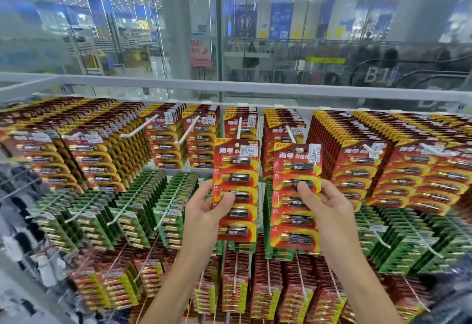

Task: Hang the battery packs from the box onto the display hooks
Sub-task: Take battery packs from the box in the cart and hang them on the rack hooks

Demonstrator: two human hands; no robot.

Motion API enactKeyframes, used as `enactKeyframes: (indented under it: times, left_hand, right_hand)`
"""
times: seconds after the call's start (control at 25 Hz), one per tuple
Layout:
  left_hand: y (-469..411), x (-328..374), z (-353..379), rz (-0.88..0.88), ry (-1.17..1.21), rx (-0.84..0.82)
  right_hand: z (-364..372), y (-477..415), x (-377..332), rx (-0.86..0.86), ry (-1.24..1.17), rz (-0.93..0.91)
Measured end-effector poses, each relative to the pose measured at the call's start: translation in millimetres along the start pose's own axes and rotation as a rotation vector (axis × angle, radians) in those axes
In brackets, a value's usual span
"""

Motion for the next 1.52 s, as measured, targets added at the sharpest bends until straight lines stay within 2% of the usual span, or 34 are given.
enactKeyframes:
  times: [0.56, 0.92, 1.24, 1.52]
  left_hand:
    - [-88.1, -56.4, 6.8, -0.082, -0.094, 0.059]
    - [-125.9, -74.9, 16.4, -0.08, -0.147, 0.086]
    - [-130.8, -79.5, 17.6, -0.068, -0.272, 0.142]
    - [-106.9, -61.0, 10.4, 0.034, -0.441, 0.183]
  right_hand:
    - [9.2, -64.7, -0.9, 0.092, 0.108, -0.043]
    - [7.7, -108.2, 9.5, 0.145, 0.072, -0.029]
    - [5.7, -123.1, 20.5, 0.149, 0.118, -0.001]
    - [-5.1, -112.3, 35.4, 0.198, 0.16, 0.034]
Point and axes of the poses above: each hand's wrist, its own y-axis away from the middle knuckle, its own z-axis out of the palm, x = y × z, the point moved 5 cm from there along -y, towards the middle knuckle, and after that the axes turned 11 degrees about z, right-handed, at the moved point
